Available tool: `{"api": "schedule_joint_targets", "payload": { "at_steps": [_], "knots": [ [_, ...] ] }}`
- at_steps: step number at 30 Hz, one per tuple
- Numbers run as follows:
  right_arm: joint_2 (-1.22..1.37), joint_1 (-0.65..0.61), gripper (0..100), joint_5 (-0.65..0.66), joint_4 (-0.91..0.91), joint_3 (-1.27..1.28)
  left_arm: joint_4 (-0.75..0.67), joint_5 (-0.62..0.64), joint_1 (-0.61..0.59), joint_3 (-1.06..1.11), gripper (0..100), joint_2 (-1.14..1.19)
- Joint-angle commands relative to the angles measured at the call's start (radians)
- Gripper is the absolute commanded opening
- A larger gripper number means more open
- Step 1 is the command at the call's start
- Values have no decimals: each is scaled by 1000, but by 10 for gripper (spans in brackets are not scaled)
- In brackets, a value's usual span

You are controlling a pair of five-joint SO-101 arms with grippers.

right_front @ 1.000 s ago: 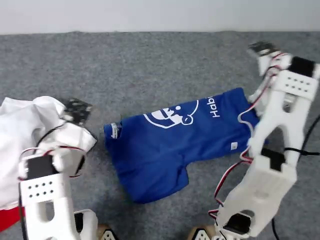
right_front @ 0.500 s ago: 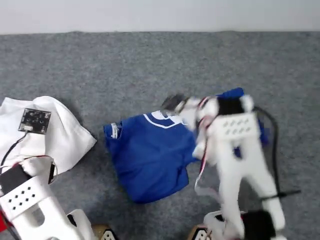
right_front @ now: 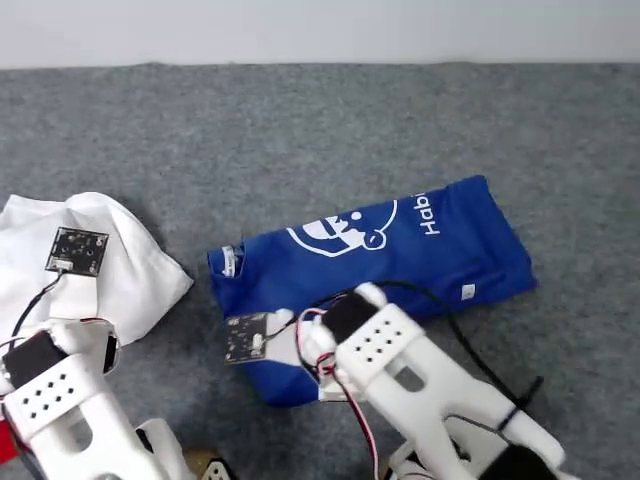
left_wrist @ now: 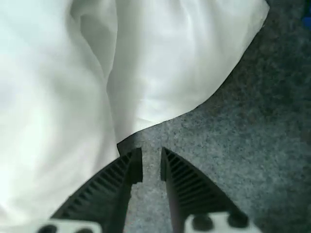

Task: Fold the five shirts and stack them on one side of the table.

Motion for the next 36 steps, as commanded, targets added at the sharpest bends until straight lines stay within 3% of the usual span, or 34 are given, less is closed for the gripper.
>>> {"api": "schedule_joint_targets", "payload": {
  "at_steps": [1, 14, 22, 30, 36],
  "knots": [
    [64, -21, 258, -11, -64, -11, -18, -3, -6, -10, 76, -17],
    [248, -81, 257, -11, -220, -9, -18, -3, -6, -4, 74, -17],
    [335, -84, 249, -9, -226, -11, -32, -2, -6, -2, 73, -17],
    [414, -85, 21, -6, -297, -28, -32, -2, -6, -2, 73, -17],
    [417, -45, 9, -9, -292, -83, -32, -2, -6, -2, 73, -12]
  ]
}}
